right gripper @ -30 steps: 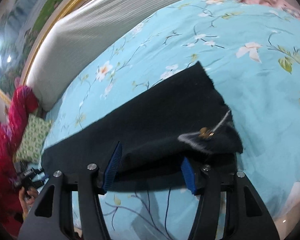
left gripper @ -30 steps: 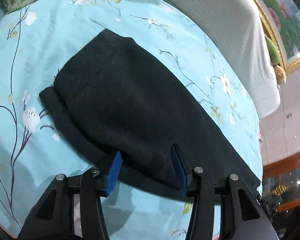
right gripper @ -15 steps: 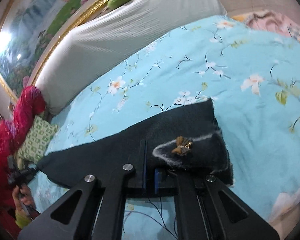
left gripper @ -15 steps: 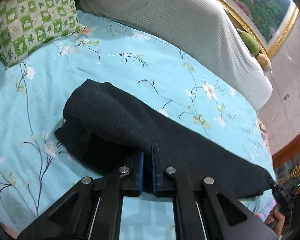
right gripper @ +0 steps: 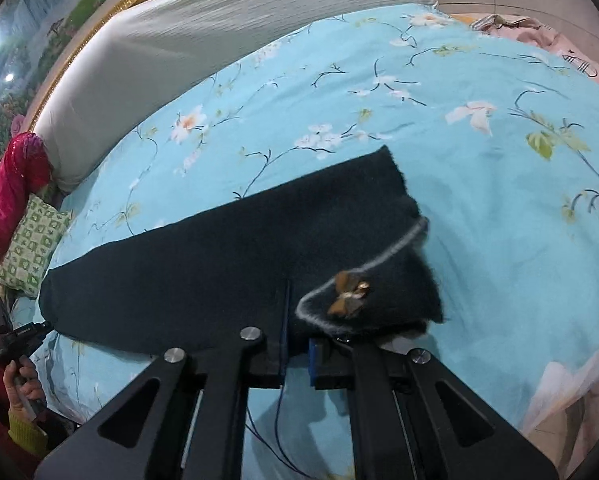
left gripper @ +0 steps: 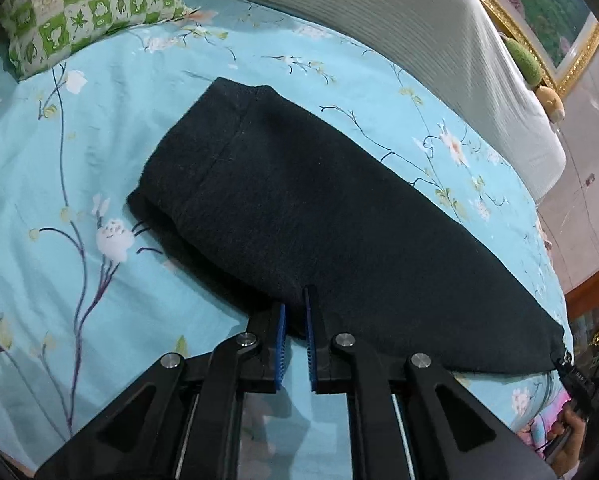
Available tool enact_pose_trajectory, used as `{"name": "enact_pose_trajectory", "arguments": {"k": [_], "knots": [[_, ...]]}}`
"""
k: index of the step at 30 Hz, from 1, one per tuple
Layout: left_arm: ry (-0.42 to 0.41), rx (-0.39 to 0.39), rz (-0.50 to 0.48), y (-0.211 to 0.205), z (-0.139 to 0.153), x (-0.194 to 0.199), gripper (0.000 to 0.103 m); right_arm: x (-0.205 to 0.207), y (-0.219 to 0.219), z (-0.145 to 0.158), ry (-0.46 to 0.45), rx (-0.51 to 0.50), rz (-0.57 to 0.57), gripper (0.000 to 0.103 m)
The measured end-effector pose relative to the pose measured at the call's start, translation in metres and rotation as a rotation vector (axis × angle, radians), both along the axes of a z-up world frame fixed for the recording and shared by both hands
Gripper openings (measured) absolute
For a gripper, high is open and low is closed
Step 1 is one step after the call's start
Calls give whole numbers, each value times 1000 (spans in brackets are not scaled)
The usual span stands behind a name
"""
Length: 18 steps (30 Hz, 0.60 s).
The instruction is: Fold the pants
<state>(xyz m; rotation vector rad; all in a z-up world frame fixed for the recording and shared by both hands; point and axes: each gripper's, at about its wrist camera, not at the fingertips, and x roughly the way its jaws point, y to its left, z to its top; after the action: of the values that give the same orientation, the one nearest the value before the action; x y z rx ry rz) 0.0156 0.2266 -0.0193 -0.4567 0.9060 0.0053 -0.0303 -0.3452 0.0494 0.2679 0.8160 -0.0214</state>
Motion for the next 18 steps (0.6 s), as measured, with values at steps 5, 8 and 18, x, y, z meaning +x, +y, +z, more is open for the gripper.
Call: {"name": "enact_pose_trajectory", "arguments": {"k": [5,8,18], "knots": [[-4,48,37,8,18,-16,30,-21,3,27,-33,-78,-59,45],[6,29,68,16,23,-21,64,-26,21,48,-109,-77,-3,56],[95,-172,199,42,7,5,81,48,143,47,-101,61,383,66]]}}
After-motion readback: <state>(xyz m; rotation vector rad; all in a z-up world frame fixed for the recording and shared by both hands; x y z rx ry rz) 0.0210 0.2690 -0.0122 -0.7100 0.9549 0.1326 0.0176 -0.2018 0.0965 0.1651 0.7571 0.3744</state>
